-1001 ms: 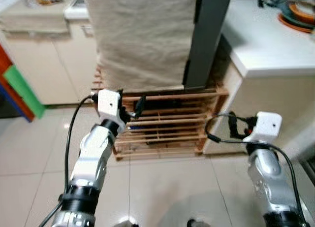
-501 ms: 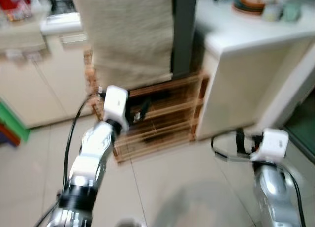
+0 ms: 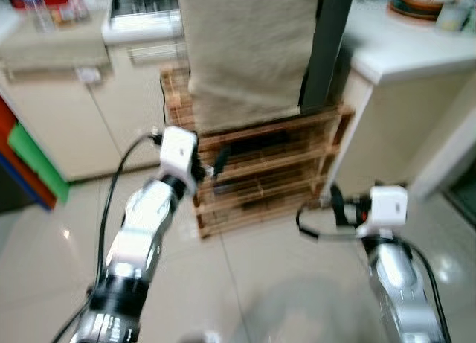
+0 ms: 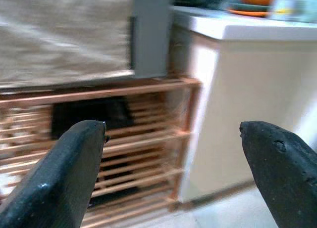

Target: Restocking fridge

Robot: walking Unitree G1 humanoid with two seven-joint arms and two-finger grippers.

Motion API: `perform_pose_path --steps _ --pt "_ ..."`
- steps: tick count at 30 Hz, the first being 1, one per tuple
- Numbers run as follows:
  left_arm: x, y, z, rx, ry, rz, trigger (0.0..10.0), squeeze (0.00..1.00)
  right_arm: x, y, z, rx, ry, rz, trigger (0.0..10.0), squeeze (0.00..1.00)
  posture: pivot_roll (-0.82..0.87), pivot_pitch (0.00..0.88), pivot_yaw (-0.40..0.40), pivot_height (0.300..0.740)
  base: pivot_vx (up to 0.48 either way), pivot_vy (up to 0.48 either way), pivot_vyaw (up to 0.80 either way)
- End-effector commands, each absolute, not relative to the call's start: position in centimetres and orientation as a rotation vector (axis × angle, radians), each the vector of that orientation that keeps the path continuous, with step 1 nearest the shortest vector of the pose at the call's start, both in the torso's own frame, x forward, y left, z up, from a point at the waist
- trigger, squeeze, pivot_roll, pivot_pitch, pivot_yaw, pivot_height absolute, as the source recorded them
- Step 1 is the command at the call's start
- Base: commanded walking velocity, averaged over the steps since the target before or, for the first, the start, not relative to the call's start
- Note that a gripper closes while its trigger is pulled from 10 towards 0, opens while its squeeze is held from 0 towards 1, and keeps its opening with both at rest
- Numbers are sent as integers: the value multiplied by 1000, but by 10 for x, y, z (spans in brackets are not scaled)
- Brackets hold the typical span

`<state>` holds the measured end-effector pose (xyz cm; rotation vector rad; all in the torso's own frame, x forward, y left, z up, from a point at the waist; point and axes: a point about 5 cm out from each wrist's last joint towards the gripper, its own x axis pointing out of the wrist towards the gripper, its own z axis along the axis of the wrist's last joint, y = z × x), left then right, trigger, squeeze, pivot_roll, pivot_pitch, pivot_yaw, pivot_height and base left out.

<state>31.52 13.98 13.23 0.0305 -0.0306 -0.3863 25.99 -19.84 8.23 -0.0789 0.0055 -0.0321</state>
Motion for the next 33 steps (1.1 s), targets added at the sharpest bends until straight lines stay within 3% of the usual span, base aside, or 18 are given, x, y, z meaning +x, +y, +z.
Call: perform_pose_path --steps 1,10,22,33 --pt "317 135 134 18 -31 -407 10000 0 257 -204 80 -74 20 -56 10000 0 -66 0 25 740 0 480 -731" --pt "316 137 124 -10 8 -377 10000 0 256 -206 81 -77 13 -66 10000 0 -72 0 26 740 0 480 -733" --pt "322 148 119 -207 71 -244 10000 0 258 -213 84 -55 -2 -118 10000 0 -77 0 30 740 0 480 -732" --pt "324 144 135 -126 -15 -285 10000 0 262 -217 86 7 -11 -153 10000 0 -76 0 31 740 0 480 -726"
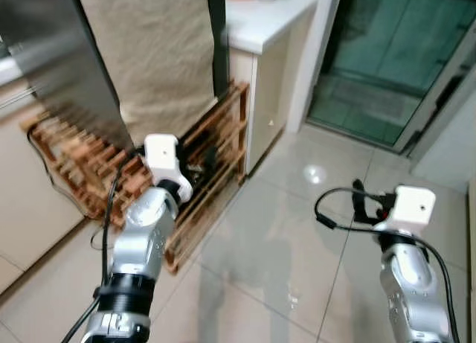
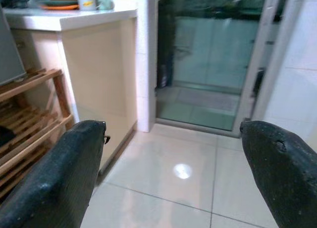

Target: Restocking fridge

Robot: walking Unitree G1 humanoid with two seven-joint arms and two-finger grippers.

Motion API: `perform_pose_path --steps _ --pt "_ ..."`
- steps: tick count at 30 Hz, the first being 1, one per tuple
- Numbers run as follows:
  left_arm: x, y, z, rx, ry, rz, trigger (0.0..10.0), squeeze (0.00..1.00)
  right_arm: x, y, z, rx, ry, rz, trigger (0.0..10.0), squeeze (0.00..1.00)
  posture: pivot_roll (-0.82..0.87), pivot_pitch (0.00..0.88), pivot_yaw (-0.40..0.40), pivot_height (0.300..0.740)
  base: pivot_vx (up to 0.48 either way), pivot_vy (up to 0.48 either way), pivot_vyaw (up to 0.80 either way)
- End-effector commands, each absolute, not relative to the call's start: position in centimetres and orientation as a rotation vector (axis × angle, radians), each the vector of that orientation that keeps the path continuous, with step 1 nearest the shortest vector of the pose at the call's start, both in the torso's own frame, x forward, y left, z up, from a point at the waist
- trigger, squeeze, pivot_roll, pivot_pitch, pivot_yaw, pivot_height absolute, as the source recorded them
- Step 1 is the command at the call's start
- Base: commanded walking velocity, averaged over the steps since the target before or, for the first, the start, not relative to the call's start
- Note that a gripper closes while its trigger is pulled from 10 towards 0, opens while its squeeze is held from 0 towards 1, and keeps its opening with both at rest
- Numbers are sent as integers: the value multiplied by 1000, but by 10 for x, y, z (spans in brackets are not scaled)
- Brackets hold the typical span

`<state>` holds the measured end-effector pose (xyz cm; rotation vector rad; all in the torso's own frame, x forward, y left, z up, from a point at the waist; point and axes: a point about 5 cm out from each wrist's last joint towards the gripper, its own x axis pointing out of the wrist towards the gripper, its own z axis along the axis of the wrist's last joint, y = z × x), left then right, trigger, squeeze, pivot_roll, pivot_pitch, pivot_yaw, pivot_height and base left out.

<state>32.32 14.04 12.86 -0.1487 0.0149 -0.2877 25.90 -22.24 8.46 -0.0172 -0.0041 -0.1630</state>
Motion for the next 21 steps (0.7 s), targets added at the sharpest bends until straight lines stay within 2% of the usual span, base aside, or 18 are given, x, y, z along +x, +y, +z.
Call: perform_pose_path --steps 1,17,21 --pt "324 144 135 -126 -15 -285 10000 0 262 -217 86 7 -11 -153 10000 0 -76 0 31 740 0 480 -719" --pt "316 129 151 -204 -120 -388 10000 0 264 -218 85 1 -19 -152 10000 0 -73 0 30 740 0 480 -692" --pt "310 120 151 -223 -129 -429 10000 0 265 -216 85 -5 -27 -137 10000 0 -71 0 33 740 0 480 0"
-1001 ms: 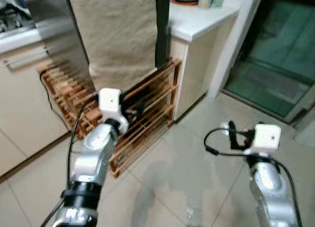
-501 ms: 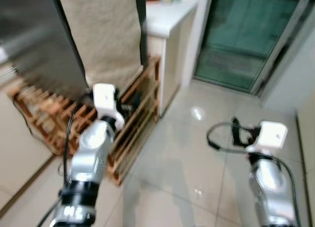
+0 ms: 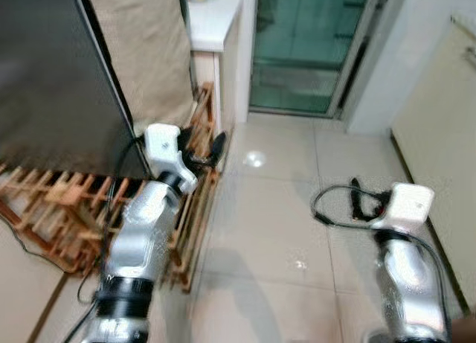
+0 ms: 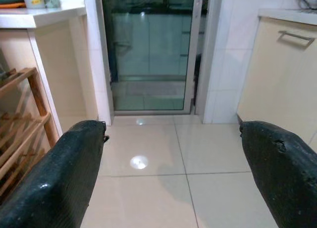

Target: Restocking fridge

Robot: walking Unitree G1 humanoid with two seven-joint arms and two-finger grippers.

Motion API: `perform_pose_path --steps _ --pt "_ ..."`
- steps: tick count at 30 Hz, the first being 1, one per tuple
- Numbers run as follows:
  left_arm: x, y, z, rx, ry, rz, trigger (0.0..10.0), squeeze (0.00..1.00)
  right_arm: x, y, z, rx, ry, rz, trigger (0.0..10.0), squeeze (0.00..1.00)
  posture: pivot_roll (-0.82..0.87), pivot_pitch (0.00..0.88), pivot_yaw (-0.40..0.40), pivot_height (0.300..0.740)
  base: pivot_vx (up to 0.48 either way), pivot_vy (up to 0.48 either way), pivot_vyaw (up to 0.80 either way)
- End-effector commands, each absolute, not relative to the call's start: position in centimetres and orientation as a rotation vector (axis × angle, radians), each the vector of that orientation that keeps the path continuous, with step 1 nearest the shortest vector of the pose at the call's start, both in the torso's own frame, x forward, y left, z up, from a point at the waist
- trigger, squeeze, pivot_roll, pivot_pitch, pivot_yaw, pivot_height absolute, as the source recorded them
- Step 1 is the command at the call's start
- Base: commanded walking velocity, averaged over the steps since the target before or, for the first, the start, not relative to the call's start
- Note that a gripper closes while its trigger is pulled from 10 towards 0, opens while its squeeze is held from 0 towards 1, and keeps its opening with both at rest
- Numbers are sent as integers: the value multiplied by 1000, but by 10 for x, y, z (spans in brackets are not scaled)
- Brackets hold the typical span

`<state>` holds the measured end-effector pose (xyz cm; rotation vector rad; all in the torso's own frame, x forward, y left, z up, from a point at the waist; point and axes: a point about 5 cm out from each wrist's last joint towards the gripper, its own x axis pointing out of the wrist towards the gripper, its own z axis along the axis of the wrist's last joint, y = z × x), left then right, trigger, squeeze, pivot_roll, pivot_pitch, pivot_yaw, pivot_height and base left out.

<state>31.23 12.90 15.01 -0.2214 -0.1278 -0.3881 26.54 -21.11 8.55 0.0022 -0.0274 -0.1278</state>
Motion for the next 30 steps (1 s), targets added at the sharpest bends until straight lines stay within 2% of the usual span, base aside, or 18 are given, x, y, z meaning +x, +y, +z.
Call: perform_pose_path --steps 1,14,22,26,28,29,30 --pt "309 118 150 -215 -126 -431 10000 0 265 -215 85 -4 -28 -136 10000 0 -71 0 33 740 0 480 0" --pt "318 128 153 -135 -144 -350 10000 0 270 -213 84 -14 -25 -119 10000 0 -69 0 38 740 23 37 0" --pt "317 137 159 -100 -176 -288 10000 0 273 -208 95 -85 -63 -92 10000 0 -68 0 45 740 298 0 676" --pt "284 164 153 -18 -136 -252 10000 0 241 -185 127 -142 -190 -21 10000 0 -56 0 42 740 0 0 0" --pt "280 167 151 -9 -130 -240 10000 0 237 -183 129 -149 -202 -4 10000 0 -56 0 42 740 0 0 0" --pt "253 183 137 43 -104 -186 10000 0 218 -187 138 -178 -250 -23 10000 0 -52 0 39 740 0 0 0" --pt "242 187 135 52 -108 -173 10000 0 213 -192 142 -182 -267 -44 10000 0 -49 0 36 740 0 0 0"
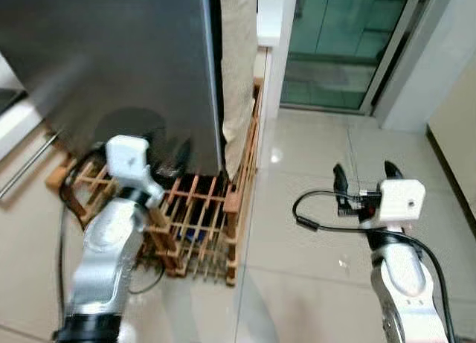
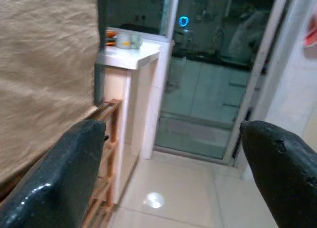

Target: Restocking fridge

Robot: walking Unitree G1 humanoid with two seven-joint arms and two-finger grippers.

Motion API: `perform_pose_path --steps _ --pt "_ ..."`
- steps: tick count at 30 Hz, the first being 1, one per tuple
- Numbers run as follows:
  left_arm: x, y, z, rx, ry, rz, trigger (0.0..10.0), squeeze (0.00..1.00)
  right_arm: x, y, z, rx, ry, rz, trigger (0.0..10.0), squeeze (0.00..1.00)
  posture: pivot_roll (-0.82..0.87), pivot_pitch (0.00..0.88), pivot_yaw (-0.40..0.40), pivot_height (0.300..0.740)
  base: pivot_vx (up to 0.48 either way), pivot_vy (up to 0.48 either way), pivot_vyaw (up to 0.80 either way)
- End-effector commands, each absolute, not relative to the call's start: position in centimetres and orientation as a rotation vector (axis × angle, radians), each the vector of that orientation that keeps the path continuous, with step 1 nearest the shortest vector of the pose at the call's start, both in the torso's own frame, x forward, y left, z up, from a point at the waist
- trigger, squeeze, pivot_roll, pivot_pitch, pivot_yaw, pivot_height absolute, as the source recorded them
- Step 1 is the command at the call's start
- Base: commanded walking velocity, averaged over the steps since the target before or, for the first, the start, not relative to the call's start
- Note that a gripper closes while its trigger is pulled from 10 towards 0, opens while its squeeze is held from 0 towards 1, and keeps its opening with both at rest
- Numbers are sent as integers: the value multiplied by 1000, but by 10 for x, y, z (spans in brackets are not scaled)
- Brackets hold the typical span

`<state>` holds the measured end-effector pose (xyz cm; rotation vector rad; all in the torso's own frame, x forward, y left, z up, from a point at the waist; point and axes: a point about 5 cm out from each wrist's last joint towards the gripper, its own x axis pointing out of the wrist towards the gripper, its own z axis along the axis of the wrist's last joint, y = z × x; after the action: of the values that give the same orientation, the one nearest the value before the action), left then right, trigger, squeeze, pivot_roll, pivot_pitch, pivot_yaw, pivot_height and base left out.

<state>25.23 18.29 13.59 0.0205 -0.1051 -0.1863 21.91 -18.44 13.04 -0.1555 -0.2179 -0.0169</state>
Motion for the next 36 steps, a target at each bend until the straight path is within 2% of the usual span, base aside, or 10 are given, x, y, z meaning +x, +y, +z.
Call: perform_pose_path --steps 1,3,7,10,25,31,36 --pt "242 187 135 52 -108 -173 10000 0 213 -192 142 -182 -267 -44 10000 0 -49 0 36 740 0 0 0" --pt "235 187 137 59 -138 -143 10000 0 208 -199 146 -176 -287 -78 10000 0 -39 0 18 740 0 0 0" --pt "248 175 155 20 -211 -147 10000 0 207 -202 144 -135 -252 -110 10000 0 -37 0 11 740 0 0 0" --pt "251 162 172 -2 -264 -200 10000 0 215 -199 145 -151 -244 -96 10000 0 -53 0 18 740 456 0 0" --pt "256 151 188 -7 -332 -230 10000 0 227 -195 147 -155 -241 -86 10000 0 -53 0 31 740 480 0 0" --pt "267 153 192 10 -321 -189 10000 0 234 -192 145 -161 -235 -65 10000 0 -49 0 36 740 0 0 0" --pt "273 149 193 -18 -308 -225 10000 0 237 -194 138 -158 -214 -61 10000 0 -51 0 40 740 0 0 0"
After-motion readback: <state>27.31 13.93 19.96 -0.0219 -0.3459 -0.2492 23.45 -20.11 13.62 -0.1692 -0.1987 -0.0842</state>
